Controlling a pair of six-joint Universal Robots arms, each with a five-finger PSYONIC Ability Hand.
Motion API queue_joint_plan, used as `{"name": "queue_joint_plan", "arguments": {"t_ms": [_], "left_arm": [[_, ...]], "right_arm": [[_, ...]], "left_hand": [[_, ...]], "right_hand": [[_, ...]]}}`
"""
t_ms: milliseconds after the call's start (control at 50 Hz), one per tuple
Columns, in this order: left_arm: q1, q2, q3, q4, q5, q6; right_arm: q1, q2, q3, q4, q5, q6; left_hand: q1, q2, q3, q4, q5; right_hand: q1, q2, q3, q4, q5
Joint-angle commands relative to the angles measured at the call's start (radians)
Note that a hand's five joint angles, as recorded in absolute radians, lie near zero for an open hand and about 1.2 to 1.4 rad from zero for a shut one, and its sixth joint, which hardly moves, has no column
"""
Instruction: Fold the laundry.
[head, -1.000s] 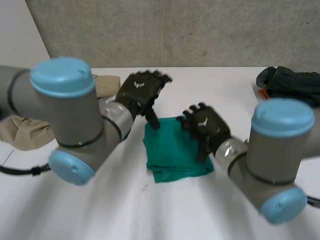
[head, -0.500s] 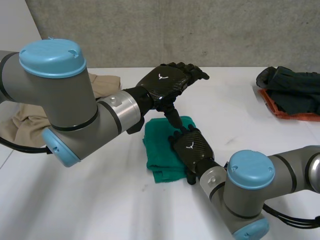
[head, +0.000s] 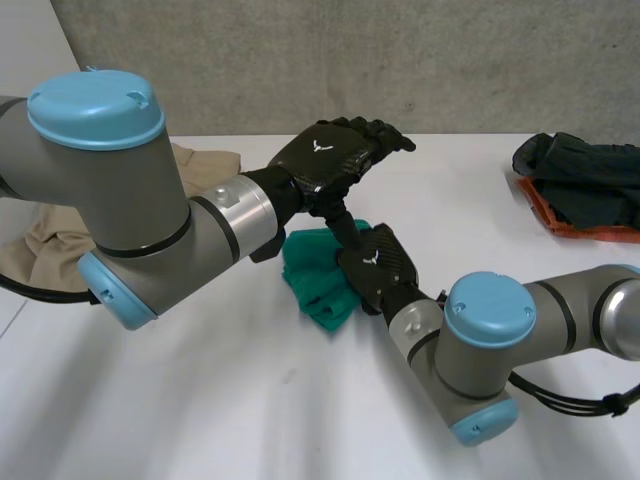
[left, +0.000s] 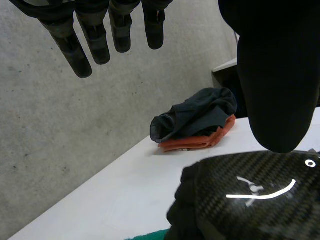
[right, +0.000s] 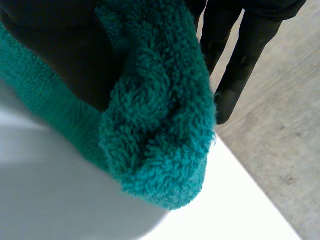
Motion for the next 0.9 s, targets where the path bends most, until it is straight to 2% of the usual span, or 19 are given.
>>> {"name": "queue_joint_plan", "arguments": {"t_ms": [20,120,260,360,420,500,600,680,760,900], "left_arm": [[0.015,0.005,0.024,0.000,-0.005,-0.001],[0.033,0.044,0.050,0.000,-0.007,-0.004],[0.044,0.080,0.064,0.003,-0.005,-0.009],[0.042,0.083,0.061,0.003,-0.005,-0.009],[0.038,0.083,0.050,0.003,-0.005,-0.007],[0.035,0.081,0.045,0.002,-0.007,-0.007],[0.031,0.075,0.042,0.000,-0.007,-0.007],[0.027,0.074,0.024,0.002,-0.005,-0.007],[0.025,0.072,0.013,0.002,-0.005,-0.007],[0.008,0.072,0.011,0.002,-0.005,-0.006]], "right_arm": [[-0.027,-0.037,-0.105,-0.003,0.004,0.018],[-0.116,-0.072,-0.209,-0.016,0.009,0.029],[-0.297,-0.103,-0.359,-0.166,0.000,0.113],[-0.480,-0.040,-0.497,-0.215,-0.028,0.191],[-0.544,0.005,-0.553,-0.213,-0.049,0.207],[-0.639,0.120,-0.642,-0.215,-0.104,0.242],[-0.772,0.314,-0.720,-0.172,-0.258,0.276],[-0.846,0.396,-0.709,-0.099,-0.344,0.276],[-0.904,0.396,-0.650,-0.074,-0.396,0.267],[-0.926,0.321,-0.579,-0.078,-0.488,0.274]], "left_hand": [[-0.016,-0.012,-0.015,-0.009,-0.027],[-0.013,-0.009,-0.012,-0.006,-0.024],[-0.013,-0.009,-0.012,-0.006,-0.024],[-0.013,-0.009,-0.012,-0.006,-0.024],[-0.010,-0.006,-0.009,-0.003,-0.021],[-0.010,-0.006,-0.009,-0.003,-0.021],[-0.010,-0.006,-0.009,-0.003,-0.021],[-0.007,-0.003,-0.006,0.000,-0.018],[-0.007,-0.003,-0.006,0.000,-0.018],[-0.007,-0.003,-0.006,0.000,-0.018]], "right_hand": [[0.323,0.226,0.226,0.201,0.267],[0.323,0.226,0.226,0.201,0.267],[0.323,0.226,0.226,0.201,0.267],[0.323,0.226,0.226,0.201,0.267],[0.323,0.226,0.226,0.201,0.267],[0.323,0.226,0.226,0.201,0.267],[0.323,0.226,0.226,0.201,0.267],[0.323,0.226,0.226,0.201,0.267],[0.323,0.226,0.226,0.201,0.267],[0.323,0.226,0.226,0.201,0.267]]}}
